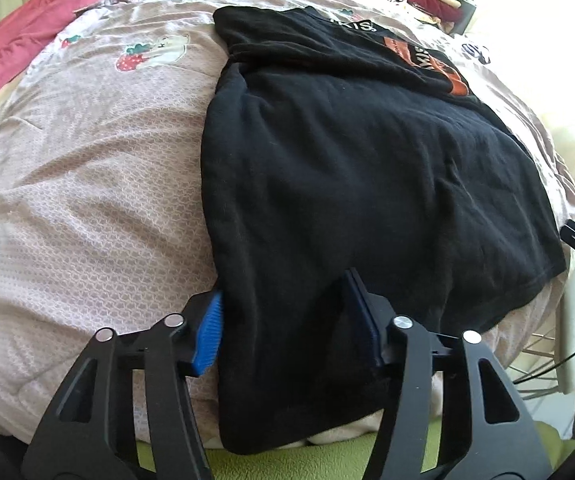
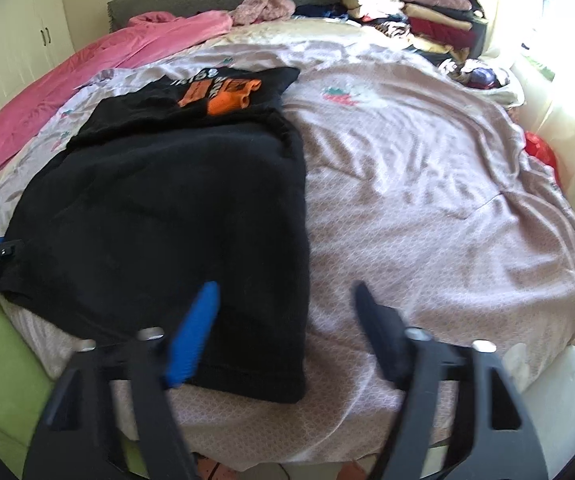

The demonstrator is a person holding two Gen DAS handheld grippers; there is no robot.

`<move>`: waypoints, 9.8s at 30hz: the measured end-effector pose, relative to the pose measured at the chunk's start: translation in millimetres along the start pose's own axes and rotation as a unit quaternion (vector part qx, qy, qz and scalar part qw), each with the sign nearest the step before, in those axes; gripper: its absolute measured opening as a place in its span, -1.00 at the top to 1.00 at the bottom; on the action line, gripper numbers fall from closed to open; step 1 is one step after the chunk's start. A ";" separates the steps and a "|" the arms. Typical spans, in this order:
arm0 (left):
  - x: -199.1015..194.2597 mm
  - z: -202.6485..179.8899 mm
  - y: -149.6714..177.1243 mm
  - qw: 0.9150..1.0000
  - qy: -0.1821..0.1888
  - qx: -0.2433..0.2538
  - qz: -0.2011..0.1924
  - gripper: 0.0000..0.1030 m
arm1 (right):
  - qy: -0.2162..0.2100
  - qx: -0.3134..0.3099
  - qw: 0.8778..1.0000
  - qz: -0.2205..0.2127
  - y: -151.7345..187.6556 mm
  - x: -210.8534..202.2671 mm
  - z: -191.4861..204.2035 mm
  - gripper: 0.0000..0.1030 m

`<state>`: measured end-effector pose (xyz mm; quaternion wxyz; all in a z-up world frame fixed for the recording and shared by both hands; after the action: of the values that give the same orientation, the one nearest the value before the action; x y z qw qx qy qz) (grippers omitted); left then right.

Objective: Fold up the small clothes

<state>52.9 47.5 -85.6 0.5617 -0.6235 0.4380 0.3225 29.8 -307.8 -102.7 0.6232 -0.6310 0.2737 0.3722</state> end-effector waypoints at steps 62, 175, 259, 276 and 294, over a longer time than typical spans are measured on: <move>-51.7 39.1 -128.2 0.989 0.030 -0.064 -0.130 0.93 | -0.050 0.006 0.986 -0.157 -156.5 -6.8 -5.9 0.83; 37.6 93.8 -246.5 0.979 -0.029 -0.125 -0.158 -0.21 | -0.048 -0.209 0.971 -0.105 -267.9 100.7 78.2 -0.45; 67.8 86.9 -255.2 0.978 -0.011 -0.064 -0.198 0.90 | -0.031 0.037 0.997 -0.062 -324.3 192.0 -43.6 0.74; 87.5 101.3 -248.5 0.989 -0.033 -0.075 -0.120 0.22 | 0.061 0.022 0.997 -0.035 -308.8 193.0 -29.0 -0.07; 32.5 75.0 -195.2 0.992 -0.020 -0.058 -0.111 -0.14 | -0.029 -0.090 0.995 -0.040 -213.6 115.7 74.2 -0.54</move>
<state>250.2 112.4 -45.3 0.5660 -0.6930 0.3350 0.2953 259.4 -204.9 -68.1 0.5857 -0.6842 0.1955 0.3881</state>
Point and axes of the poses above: each gripper's, at about its wrist camera, not at the fingertips, and x roughly the way its jaws point, z to its left, y to its underside, the point moved 1 cm from there along x, roughly the way its jaws point, and after that the axes turned 3 degrees about z, right-handed, at the moved point
